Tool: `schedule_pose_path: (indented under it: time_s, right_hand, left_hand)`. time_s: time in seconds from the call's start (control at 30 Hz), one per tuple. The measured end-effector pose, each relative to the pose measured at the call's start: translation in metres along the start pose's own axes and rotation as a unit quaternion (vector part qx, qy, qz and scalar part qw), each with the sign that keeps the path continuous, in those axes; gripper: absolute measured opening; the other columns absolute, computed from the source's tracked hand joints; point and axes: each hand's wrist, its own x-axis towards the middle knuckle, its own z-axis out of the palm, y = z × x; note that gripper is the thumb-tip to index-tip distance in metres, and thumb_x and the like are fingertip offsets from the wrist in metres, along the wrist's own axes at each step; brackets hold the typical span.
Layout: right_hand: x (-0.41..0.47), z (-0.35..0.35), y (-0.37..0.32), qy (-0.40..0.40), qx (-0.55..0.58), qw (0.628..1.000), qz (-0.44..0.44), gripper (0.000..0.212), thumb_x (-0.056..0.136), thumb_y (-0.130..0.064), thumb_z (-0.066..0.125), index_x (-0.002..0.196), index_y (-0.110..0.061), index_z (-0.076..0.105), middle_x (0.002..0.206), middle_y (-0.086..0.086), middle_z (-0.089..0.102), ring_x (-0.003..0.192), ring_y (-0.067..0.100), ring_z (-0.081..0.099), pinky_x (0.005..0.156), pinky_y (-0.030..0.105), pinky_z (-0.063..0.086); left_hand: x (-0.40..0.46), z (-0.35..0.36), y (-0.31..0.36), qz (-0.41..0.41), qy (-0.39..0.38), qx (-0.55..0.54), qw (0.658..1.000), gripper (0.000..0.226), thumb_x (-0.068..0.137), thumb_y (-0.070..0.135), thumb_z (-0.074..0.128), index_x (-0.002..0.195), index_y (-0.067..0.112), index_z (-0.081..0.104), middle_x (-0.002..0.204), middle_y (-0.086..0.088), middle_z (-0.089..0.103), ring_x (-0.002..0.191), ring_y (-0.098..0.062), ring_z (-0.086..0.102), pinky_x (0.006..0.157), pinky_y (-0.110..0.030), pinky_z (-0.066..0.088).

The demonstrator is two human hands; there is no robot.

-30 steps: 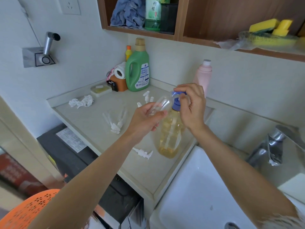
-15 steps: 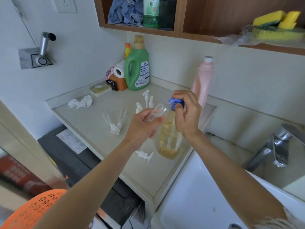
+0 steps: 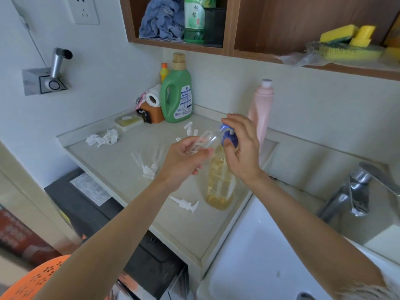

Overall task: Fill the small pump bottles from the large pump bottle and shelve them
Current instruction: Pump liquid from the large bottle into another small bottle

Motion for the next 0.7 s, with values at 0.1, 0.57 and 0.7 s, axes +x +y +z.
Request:
schedule_pose_path:
  time_s: [0.1,0.57,0.7]
  right_hand:
    - [-0.005,0.009,0.001,0.025,-0.037,0.999,-0.006,0.036,0.074,-0.011,0.046,0.099,0.004,0.067,0.105,0.017,0.064,0.105,0.025,0.054,0.096,0.032,0.04]
    - [0.006,-0.009,-0.007,-0.019,-0.013,1.0,0.004,0.038,0.083,-0.004,0.046,0.117,0.007,0.061,0.117,0.021,0.06,0.111,0.03,0.054,0.092,0.01,0.04]
    - [-0.006,-0.001,0.001,0.009,-0.004,1.0,-0.01,0.033,0.087,-0.01,0.048,0.112,0.008,0.062,0.116,0.018,0.059,0.112,0.03,0.053,0.095,0.038,0.047]
  left_hand:
    - [0.0,-0.001,-0.005,-0.001,0.012,-0.003,1.0,0.019,0.081,0.014,0.073,0.099,0.019,0.067,0.058,0.012,0.06,0.049,-0.01,0.048,0.043,-0.023,0.038]
    - [-0.008,-0.002,0.005,0.054,-0.014,-0.007,0.998,0.043,0.08,-0.001,0.07,0.102,0.034,0.061,0.089,0.01,0.066,0.064,0.005,0.059,0.055,-0.014,0.046]
    - [-0.008,-0.001,-0.002,0.075,0.002,-0.01,0.997,0.048,0.076,0.0,0.075,0.108,0.033,0.062,0.094,0.012,0.069,0.073,0.004,0.062,0.063,-0.013,0.047]
